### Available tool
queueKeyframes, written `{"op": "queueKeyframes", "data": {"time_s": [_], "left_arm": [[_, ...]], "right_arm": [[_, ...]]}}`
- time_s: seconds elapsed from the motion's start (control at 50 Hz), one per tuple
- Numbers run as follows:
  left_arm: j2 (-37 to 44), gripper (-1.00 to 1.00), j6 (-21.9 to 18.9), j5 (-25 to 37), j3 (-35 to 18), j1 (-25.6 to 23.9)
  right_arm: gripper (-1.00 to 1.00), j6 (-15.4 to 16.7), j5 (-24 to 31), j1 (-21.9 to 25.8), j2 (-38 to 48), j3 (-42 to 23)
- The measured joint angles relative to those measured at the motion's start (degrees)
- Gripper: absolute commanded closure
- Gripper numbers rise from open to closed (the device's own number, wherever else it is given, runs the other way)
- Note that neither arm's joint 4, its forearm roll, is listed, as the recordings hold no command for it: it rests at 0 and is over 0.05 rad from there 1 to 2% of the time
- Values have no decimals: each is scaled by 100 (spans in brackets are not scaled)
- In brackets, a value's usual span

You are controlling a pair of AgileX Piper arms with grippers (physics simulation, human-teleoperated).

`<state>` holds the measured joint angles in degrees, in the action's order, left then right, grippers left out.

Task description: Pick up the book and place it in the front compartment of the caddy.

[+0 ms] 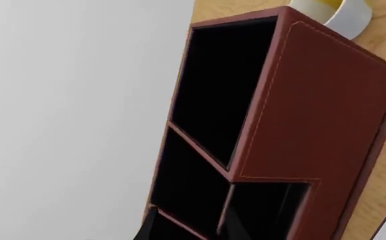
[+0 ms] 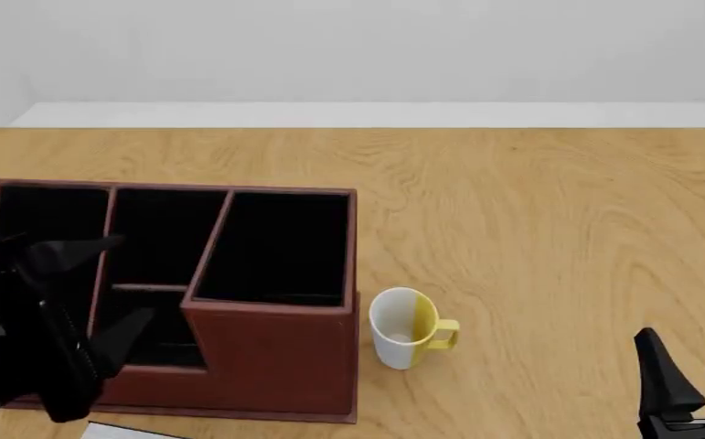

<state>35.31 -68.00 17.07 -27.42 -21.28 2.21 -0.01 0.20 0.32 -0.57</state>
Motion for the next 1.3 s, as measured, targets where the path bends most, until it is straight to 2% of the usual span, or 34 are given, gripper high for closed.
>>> {"op": "queueKeyframes", "data": {"time_s": [0.4, 0.6, 0.74, 0.98, 1.3], "left_arm": [[335, -100, -894, 1202, -452, 247], [442, -100, -1123, 1943, -751, 357], [458, -100, -988, 2687, -1093, 287], [544, -100, -524, 3847, -1700, -11], [772, -100, 189, 4834, -2453, -676]], "right_arm": [[-100, -1, 0, -1, 3, -3], [-100, -1, 1, -2, 3, -4], [-100, -1, 1, -2, 3, -4], [-100, -1, 2, -2, 3, -4], [-100, -1, 2, -2, 3, -4]]}}
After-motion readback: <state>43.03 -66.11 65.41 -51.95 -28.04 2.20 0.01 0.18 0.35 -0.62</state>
